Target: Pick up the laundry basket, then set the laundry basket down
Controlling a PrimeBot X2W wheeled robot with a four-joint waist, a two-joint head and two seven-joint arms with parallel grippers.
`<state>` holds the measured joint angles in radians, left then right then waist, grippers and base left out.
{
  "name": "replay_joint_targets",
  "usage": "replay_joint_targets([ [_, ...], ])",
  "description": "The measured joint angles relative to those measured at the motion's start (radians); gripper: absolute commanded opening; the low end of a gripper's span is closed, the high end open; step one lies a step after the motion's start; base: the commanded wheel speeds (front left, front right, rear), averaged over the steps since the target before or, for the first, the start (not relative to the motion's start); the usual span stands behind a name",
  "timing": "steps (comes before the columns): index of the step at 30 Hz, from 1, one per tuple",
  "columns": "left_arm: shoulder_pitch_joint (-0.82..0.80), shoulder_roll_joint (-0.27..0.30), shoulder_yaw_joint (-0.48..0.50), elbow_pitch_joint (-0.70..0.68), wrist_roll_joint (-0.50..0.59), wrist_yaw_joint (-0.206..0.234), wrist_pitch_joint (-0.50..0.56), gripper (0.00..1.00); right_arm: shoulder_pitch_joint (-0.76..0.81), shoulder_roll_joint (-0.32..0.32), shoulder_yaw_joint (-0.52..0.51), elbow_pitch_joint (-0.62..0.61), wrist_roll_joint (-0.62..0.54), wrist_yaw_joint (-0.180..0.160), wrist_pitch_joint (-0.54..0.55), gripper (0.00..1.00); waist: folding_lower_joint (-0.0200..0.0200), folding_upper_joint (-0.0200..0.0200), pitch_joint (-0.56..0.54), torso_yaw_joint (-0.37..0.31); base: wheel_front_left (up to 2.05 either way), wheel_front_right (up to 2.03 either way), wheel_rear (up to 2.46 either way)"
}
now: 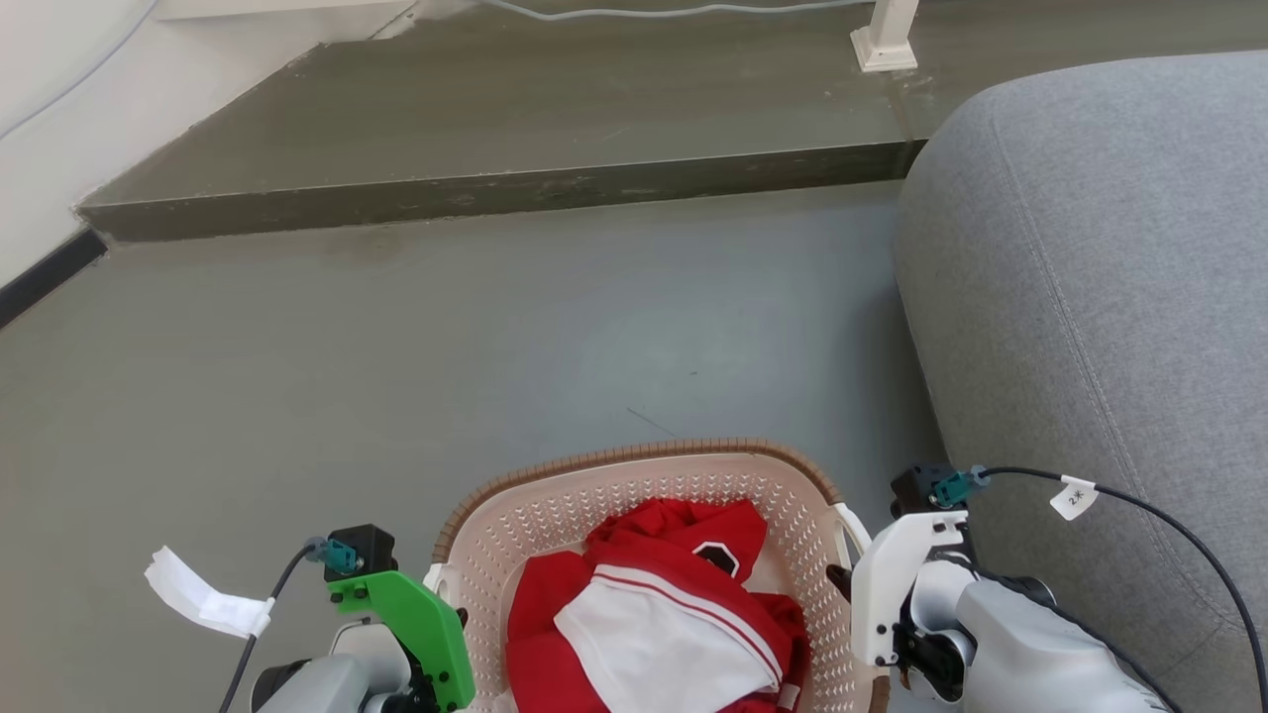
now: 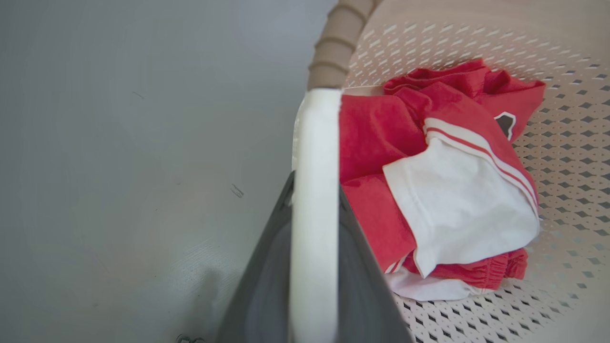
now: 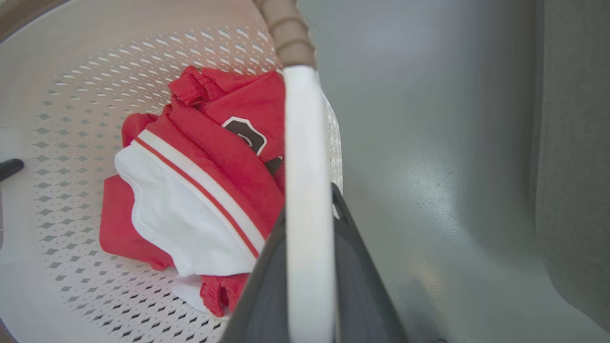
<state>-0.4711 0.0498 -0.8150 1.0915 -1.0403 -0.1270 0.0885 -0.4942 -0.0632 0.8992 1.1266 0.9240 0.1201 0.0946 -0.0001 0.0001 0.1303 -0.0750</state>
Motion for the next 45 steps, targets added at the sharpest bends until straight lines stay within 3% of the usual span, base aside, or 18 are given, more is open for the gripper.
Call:
replay_joint_targets([
  [16, -0.029, 0.008, -0.013, -0.006, -0.013, 0.000, -0.002, 0.00, -0.037, -0.001, 0.014, 0.001, 0.010, 0.000, -0.010, 0.00, 0.0000, 0.0000, 0.052, -0.001, 0.00, 0.00, 0.00],
  [45, -0.155, 0.032, -0.026, -0.033, -0.019, 0.000, -0.082, 0.00, -0.172, 0.000, 0.013, 0.019, 0.027, 0.000, -0.092, 0.00, 0.0001, 0.0000, 0.252, -0.002, 0.00, 0.00, 0.00],
])
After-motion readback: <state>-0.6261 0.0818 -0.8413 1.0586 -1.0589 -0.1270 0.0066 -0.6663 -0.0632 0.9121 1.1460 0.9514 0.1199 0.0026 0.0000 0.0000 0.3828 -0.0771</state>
